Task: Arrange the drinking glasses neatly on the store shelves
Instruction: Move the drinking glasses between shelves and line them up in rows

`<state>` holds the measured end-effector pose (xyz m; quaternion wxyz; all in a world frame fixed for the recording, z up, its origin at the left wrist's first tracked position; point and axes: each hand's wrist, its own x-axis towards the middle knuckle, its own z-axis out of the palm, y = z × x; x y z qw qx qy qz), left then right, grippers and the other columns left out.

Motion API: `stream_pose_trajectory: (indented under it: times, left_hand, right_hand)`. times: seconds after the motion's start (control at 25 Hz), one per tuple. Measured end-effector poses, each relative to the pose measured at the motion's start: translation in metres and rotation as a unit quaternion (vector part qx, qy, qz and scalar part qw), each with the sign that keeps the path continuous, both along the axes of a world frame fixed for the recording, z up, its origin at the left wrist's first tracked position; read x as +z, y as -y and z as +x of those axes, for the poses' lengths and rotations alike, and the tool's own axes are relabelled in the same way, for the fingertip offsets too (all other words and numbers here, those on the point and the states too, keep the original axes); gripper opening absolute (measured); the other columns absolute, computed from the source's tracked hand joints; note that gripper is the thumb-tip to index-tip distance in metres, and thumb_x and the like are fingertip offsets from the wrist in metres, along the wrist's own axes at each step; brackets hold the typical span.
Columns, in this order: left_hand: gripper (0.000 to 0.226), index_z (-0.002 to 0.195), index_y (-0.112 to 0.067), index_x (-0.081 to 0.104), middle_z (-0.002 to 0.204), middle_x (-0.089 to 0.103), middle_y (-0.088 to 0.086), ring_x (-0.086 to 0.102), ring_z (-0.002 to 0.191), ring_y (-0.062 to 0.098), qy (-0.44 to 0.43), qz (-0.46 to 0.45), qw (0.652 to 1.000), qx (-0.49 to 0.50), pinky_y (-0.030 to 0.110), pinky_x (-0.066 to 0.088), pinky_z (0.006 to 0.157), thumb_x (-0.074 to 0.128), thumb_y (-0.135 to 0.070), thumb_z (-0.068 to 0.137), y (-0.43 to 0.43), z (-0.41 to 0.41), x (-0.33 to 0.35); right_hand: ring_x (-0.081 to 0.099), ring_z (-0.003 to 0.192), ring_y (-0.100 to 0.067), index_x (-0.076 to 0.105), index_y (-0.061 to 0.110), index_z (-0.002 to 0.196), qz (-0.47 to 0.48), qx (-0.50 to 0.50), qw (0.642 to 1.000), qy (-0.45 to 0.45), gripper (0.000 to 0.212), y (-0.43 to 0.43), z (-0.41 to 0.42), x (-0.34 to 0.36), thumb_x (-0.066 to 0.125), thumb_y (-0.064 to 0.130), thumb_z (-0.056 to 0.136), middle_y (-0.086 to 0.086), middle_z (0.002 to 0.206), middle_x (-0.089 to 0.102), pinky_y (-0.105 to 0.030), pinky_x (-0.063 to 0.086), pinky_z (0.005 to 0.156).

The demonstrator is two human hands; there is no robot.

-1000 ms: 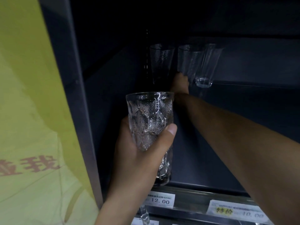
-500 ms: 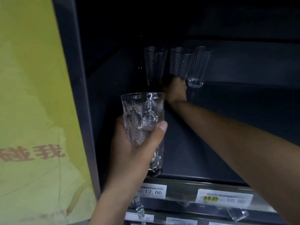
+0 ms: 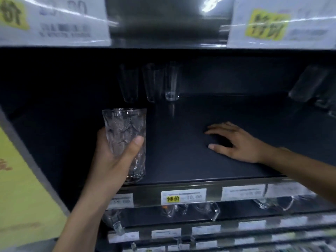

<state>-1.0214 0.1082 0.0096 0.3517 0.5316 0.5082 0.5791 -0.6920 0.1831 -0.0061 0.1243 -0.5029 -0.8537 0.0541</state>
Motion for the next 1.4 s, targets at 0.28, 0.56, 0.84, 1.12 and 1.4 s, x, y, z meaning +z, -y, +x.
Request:
stream_pose_trajectory:
  times: [0.28, 0.56, 0.84, 1.12, 1.4]
  left_hand:
    - [0.073, 0.129, -0.017, 0.047, 0.113, 0.066, -0.009, 0.065, 0.106, 0.006, 0.015, -0.017, 0.997, -0.073, 0.02, 0.051, 0.086, 0.08, -0.05, 0.073, -0.029, 0.09, 0.008]
    - [0.065, 0.115, -0.004, 0.06, 0.101, 0.069, 0.006, 0.068, 0.095, 0.015, 0.008, 0.014, 0.998, -0.068, 0.031, 0.055, 0.084, 0.076, -0.033, 0.058, -0.096, 0.152, 0.004]
    - [0.078, 0.123, 0.008, 0.048, 0.114, 0.064, 0.018, 0.066, 0.104, 0.024, -0.051, 0.012, 0.999, -0.001, 0.043, 0.057, 0.094, 0.078, -0.035, 0.066, -0.167, 0.178, -0.012]
    - [0.092, 0.145, -0.018, 0.031, 0.145, 0.038, 0.011, 0.042, 0.133, 0.027, -0.224, -0.008, 0.972, 0.072, 0.043, 0.035, 0.115, 0.076, -0.059, 0.076, -0.213, 0.188, -0.026]
    - [0.072, 0.127, -0.006, 0.042, 0.121, 0.06, 0.005, 0.059, 0.106, 0.017, -0.107, 0.008, 0.992, 0.064, 0.022, 0.047, 0.086, 0.084, -0.038, 0.077, -0.243, 0.195, -0.024]
  right_hand:
    - [0.031, 0.141, -0.011, 0.041, 0.037, 0.145, -0.032, -0.073, 0.996, 0.036, 0.076, 0.011, 0.089, 0.002, 0.032, 0.081, 0.083, 0.01, 0.155, 0.036, -0.033, 0.022, 0.114]
    - [0.026, 0.143, -0.011, 0.041, 0.036, 0.145, -0.028, -0.051, 0.998, -0.009, 0.065, 0.007, 0.097, -0.004, 0.046, 0.066, 0.088, 0.009, 0.155, 0.034, -0.035, 0.02, 0.114]
    - [0.026, 0.142, -0.012, 0.041, 0.035, 0.145, -0.019, -0.051, 0.998, -0.018, 0.064, 0.004, 0.099, -0.006, 0.048, 0.065, 0.089, 0.009, 0.155, 0.035, -0.033, 0.018, 0.112]
    - [0.028, 0.139, -0.008, 0.046, 0.038, 0.14, -0.011, -0.055, 0.998, -0.03, 0.062, 0.003, 0.099, -0.006, 0.048, 0.068, 0.085, 0.014, 0.15, 0.038, -0.03, 0.02, 0.107]
    - [0.031, 0.135, -0.003, 0.047, 0.042, 0.136, -0.004, -0.056, 0.998, -0.03, 0.066, 0.0, 0.096, -0.008, 0.041, 0.073, 0.079, 0.02, 0.145, 0.04, -0.027, 0.021, 0.104]
